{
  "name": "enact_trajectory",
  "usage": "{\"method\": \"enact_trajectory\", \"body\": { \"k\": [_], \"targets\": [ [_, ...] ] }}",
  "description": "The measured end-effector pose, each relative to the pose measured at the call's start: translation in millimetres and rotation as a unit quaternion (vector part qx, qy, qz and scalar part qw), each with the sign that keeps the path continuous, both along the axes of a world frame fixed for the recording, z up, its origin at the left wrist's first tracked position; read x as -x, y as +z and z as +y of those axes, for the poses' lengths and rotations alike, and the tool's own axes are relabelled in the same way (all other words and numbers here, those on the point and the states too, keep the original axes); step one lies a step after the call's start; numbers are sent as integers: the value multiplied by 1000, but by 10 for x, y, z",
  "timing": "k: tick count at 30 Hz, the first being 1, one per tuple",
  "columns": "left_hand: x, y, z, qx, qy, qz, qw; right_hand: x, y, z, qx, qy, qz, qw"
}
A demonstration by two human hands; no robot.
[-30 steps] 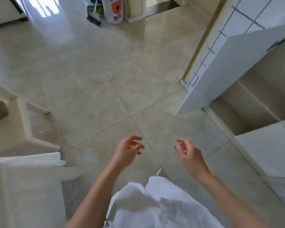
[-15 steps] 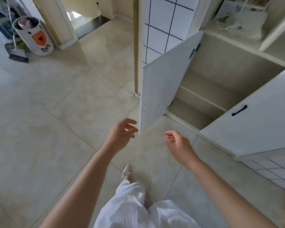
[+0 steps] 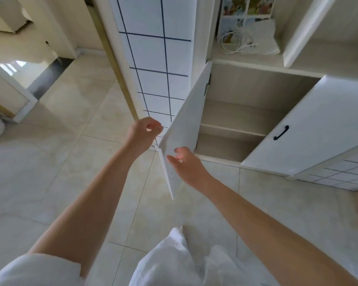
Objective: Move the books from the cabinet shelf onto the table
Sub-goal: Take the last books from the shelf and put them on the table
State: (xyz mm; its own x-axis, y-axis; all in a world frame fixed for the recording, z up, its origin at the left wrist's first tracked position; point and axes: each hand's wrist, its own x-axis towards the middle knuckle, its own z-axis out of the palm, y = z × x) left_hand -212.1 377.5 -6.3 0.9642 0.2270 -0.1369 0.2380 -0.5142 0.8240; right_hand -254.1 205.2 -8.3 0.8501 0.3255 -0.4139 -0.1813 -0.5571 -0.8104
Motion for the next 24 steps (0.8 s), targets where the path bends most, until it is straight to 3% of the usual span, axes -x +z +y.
{"method": "enact_trajectory", "body": {
  "k": [4, 8, 13, 21, 24],
  "targets": [
    [-396, -55, 25, 32, -94, 57, 993, -235, -8, 306, -27, -53, 54, 997],
    [-564, -139, 60, 0, -172, 77, 982, -316, -84, 431, -19, -91, 75, 993],
    [-649, -252, 88, 32, -215, 69, 974, -348, -94, 439, -19, -125, 123, 984],
    [-631, -284, -147, -2, -244, 46, 969, -365, -68, 134, 6, -72, 135, 988],
    [-625, -409, -343, -96, -286, -34, 953, -355, -122, -74, 2, -76, 148, 986]
  ]
}}
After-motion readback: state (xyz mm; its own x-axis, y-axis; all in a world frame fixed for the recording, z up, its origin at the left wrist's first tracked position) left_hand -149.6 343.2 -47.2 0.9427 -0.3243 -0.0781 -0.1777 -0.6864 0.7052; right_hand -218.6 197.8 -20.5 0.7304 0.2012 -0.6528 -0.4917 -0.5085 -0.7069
